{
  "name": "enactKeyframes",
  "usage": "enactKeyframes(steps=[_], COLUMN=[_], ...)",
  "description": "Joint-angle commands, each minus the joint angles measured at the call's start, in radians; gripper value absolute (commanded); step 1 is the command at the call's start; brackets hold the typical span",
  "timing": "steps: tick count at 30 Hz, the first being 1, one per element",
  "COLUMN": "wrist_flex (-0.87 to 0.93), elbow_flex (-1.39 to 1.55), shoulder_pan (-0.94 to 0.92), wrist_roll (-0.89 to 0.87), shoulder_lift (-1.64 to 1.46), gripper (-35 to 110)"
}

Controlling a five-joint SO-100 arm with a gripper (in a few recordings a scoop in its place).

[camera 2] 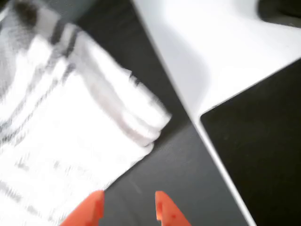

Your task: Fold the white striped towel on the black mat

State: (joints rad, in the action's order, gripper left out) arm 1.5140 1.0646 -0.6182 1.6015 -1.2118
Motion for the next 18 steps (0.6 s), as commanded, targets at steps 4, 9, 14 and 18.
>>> enactKeyframes(steps=[4, 9, 14, 18], wrist_flex=[-0.173, -0.397, -0.517, -0.449], elbow_flex=[0.077, 0.225, 0.342, 0.339], shoulder_pan=[-0.066, -0.057, -0.044, -0.04], wrist_roll=[0.0, -0.025, -0.043, -0.078], shoulder_lift=[0.043, 0.1, 0.12, 0.084], gripper=[18, 18, 11, 3])
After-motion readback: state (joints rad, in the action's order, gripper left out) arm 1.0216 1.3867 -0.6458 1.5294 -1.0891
